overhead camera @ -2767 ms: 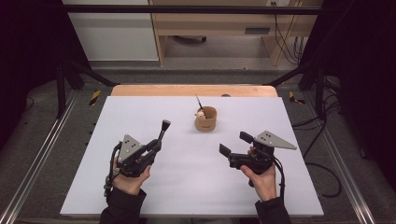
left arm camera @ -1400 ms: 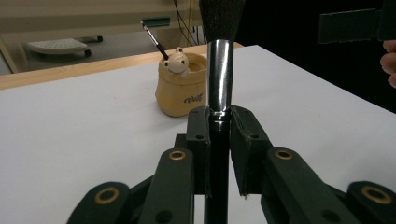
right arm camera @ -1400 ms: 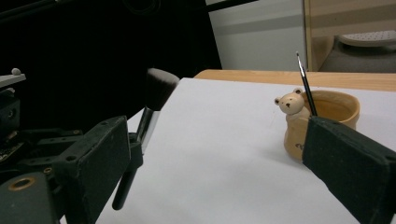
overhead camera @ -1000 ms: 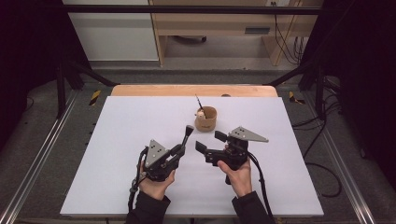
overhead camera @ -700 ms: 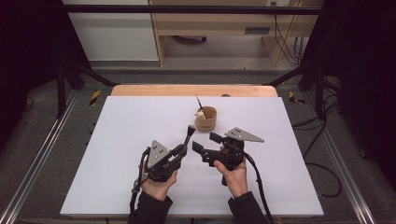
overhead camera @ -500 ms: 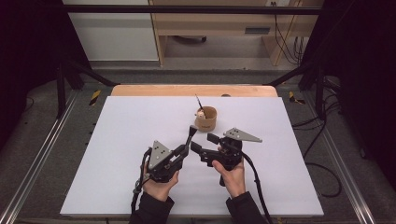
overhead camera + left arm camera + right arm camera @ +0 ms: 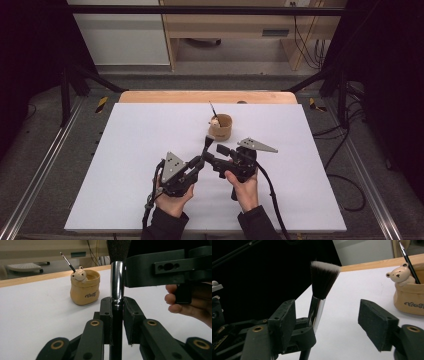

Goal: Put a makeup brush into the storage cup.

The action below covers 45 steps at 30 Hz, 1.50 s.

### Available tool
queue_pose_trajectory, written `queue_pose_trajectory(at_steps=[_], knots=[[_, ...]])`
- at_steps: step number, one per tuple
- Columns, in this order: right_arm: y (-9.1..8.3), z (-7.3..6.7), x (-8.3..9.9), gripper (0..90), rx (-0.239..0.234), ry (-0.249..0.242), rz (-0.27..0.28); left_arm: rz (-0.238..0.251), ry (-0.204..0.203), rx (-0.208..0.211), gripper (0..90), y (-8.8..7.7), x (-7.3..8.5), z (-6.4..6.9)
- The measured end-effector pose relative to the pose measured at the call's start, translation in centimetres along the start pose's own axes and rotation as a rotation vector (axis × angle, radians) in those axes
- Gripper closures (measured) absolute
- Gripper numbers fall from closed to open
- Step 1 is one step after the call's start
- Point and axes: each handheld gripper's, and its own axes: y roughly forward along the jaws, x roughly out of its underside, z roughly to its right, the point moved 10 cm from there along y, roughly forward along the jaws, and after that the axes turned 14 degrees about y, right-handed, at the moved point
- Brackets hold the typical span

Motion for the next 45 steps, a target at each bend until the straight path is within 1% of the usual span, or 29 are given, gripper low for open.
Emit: queue_pose_trajectory(at_steps=[1,3,6,10,12,13,14,15,18,24,28,30,31,32,37,39,40,45], knots=[[0.0,0.0,0.0,32.7,0.0,0.0,0.0,0.0,0.0,0.0,77.8,0.0,0.0,0.0],[0.0,0.0,0.0,35.3,0.002,0.006,0.0,0.002,-0.001,0.001,77.9,0.0,0.0,0.1],[0.1,0.0,0.1,40.0,-0.008,0.016,-0.004,0.002,-0.002,0.002,77.8,0.1,0.0,0.3],[0.1,0.0,0.1,43.3,-0.01,0.024,-0.006,0.003,-0.002,0.003,77.8,0.2,-0.1,0.5],[0.1,-0.1,0.1,46.2,-0.015,0.043,-0.007,0.007,-0.003,0.004,77.8,0.2,-0.1,0.6],[0.1,-0.1,0.1,46.2,-0.015,0.043,-0.007,0.007,-0.003,0.004,77.8,0.2,-0.1,0.6],[0.2,-0.1,0.1,49.0,-0.016,0.047,-0.006,0.008,-0.005,0.004,77.9,0.2,-0.1,0.7],[0.2,-0.1,0.1,49.0,-0.016,0.047,-0.006,0.009,-0.007,0.005,77.9,0.2,-0.1,0.7],[0.2,-0.1,0.2,55.1,-0.029,0.049,-0.014,0.009,-0.01,0.01,77.8,0.3,-0.1,0.9],[0.3,-0.2,0.2,60.1,-0.038,0.053,-0.014,0.013,-0.011,0.011,77.8,0.2,-0.2,1.0],[0.2,-0.4,0.3,66.1,-0.051,0.06,-0.019,0.016,-0.009,0.01,77.8,0.2,-0.3,1.1],[0.2,-0.4,0.3,67.2,-0.056,0.057,-0.017,0.015,-0.008,0.01,77.9,0.2,-0.3,1.1],[0.2,-0.4,0.3,68.0,-0.058,0.058,-0.018,0.02,-0.013,0.011,77.8,0.2,-0.3,1.1],[0.2,-0.5,0.2,70.1,-0.064,0.065,-0.016,0.02,-0.012,0.01,77.8,0.2,-0.4,1.1],[0.2,-0.6,0.3,72.6,-0.072,0.072,-0.021,0.024,-0.008,0.006,77.9,0.1,-0.4,1.1],[0.2,-0.5,0.3,72.7,-0.072,0.064,-0.018,0.024,-0.007,0.005,77.9,0.1,-0.4,1.1],[0.2,-0.5,0.3,73.7,-0.066,0.073,-0.026,0.024,-0.004,0.004,77.9,0.1,-0.4,1.1],[0.2,-0.6,0.4,76.2,-0.075,0.079,-0.03,0.025,-0.003,0.003,77.8,0.1,-0.5,1.2]])
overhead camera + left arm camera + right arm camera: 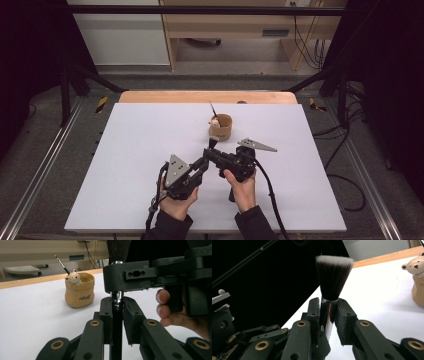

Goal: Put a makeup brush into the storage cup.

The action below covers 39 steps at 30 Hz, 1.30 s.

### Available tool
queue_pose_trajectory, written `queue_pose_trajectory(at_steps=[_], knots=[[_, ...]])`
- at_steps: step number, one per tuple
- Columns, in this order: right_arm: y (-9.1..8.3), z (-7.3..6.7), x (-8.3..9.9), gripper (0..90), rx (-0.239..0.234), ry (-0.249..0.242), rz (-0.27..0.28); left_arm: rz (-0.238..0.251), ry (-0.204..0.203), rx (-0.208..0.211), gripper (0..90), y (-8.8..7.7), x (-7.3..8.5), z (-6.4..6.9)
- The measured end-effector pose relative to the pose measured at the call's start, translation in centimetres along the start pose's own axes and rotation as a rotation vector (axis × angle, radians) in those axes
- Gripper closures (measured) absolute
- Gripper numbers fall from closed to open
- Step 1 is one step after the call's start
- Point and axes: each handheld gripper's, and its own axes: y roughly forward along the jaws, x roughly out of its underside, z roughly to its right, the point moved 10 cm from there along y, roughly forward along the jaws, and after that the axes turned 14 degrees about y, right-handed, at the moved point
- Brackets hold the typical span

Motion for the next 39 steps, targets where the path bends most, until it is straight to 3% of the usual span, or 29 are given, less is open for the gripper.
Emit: queue_pose_trajectory(at_steps=[13,19,26,35,39], knots=[[-0.4,-0.3,0.1,77.5,-0.027,-0.021,-0.01,0.007,0.006,0.026,77.1,-0.3,-0.3,0.2],[-0.6,-0.2,-0.1,77.4,-0.013,-0.033,0.004,0.014,0.032,0.051,66.3,-0.7,-0.6,0.1],[-1.7,0.4,-1.3,77.4,0.03,-0.066,0.051,-0.022,0.054,0.087,52.0,-0.8,-0.2,-0.7],[-2.9,0.8,-2.2,77.4,0.046,-0.097,0.079,-0.051,0.083,0.089,39.9,-1.1,-0.3,-2.1],[-3.1,0.8,-2.5,77.4,0.051,-0.109,0.088,-0.066,0.062,0.109,36.1,-1.0,-0.1,-2.9]])
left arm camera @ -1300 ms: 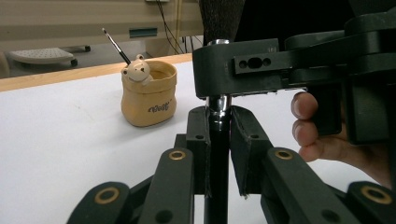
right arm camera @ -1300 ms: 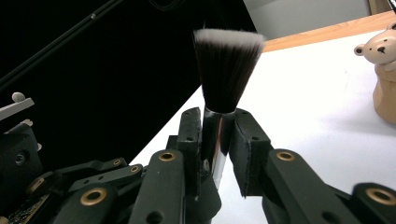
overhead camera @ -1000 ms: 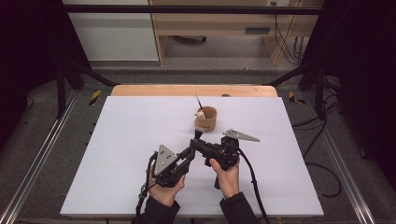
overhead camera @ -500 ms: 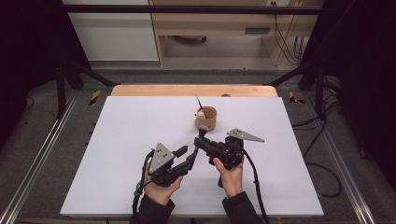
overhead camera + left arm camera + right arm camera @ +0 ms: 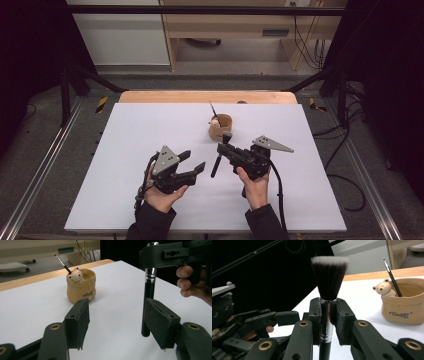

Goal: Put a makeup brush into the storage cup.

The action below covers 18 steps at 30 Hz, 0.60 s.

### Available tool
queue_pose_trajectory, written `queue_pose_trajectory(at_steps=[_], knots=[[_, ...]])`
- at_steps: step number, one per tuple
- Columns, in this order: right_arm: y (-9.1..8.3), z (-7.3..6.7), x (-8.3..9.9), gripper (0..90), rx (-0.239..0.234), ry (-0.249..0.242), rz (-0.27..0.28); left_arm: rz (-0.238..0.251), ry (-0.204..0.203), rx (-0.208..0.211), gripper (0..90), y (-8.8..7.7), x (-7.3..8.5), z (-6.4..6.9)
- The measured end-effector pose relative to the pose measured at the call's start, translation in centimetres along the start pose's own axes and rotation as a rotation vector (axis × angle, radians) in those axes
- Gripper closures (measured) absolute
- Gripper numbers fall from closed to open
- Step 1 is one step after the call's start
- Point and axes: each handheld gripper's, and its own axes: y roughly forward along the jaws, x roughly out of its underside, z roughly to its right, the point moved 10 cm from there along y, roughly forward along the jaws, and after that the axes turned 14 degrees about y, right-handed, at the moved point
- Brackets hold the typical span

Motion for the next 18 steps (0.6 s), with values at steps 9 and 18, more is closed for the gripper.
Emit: queue_pose_trajectory(at_steps=[9,18], knots=[[-0.6,0.4,-0.5,77.4,0.035,-0.05,0.0,-0.009,0.017,-0.008,27.4,-1.2,0.5,-1.4],[-1.1,0.8,-1.2,77.4,0.059,-0.084,0.009,-0.032,0.029,-0.021,17.4,-2.4,1.5,-3.0]])
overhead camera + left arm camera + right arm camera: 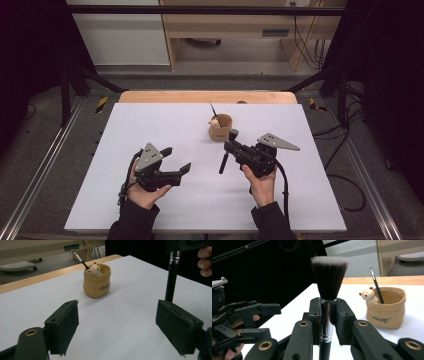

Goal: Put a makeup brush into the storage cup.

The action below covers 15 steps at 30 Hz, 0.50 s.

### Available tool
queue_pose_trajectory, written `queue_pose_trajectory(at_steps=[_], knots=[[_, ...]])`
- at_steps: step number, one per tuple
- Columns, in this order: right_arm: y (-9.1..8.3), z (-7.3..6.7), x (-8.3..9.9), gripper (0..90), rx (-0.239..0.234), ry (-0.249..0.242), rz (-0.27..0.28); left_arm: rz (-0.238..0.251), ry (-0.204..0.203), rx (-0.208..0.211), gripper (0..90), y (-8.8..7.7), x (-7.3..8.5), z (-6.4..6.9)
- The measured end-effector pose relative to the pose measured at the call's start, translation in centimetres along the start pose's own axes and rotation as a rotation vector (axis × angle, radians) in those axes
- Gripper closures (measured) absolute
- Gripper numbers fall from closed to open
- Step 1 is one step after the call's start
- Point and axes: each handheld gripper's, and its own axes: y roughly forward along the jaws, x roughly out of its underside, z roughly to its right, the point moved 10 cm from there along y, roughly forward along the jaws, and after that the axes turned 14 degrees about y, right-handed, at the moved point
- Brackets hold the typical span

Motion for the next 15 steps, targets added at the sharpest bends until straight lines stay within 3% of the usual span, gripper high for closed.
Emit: queue_pose_trajectory(at_steps=[5,15], knots=[[-0.2,0.2,-0.2,77.4,0.008,-0.015,0.0,-0.017,0.01,-0.017,13.9,-0.9,1.0,-0.8],[-0.4,0.5,-0.5,77.4,0.026,-0.05,0.001,-0.005,0.005,-0.032,11.0,-2.3,2.5,-1.8]])
